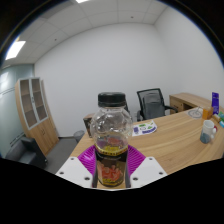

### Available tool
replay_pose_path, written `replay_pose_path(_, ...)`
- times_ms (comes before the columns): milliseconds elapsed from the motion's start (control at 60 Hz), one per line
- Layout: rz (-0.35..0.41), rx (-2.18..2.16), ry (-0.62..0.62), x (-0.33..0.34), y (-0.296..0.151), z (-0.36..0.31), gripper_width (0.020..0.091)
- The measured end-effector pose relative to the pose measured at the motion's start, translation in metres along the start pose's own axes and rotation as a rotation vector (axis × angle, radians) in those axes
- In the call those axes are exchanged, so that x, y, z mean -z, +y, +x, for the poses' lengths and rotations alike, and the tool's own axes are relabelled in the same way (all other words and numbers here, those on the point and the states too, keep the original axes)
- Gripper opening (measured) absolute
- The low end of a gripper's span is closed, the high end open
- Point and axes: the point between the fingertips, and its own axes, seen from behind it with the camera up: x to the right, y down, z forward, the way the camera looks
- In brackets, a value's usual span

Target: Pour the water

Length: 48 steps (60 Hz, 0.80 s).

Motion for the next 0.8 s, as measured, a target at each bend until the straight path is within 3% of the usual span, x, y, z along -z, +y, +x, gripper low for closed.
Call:
replay_pose_path(317, 0.086, -0.732, -0.271, 0.023, -0.143, 0.103, 0.0367)
replay_pose_path(450, 0.1, -1.157, -0.372, 0.023, -0.173, 0.184, 0.0365)
replay_pose_path(600, 0.082, -1.49, -0.406, 0.011, -0.161, 0.272, 0.0368)
replay_pose_path(800, 0.04, -1.832, -0.402, -0.013, -0.119, 0.341, 0.0363)
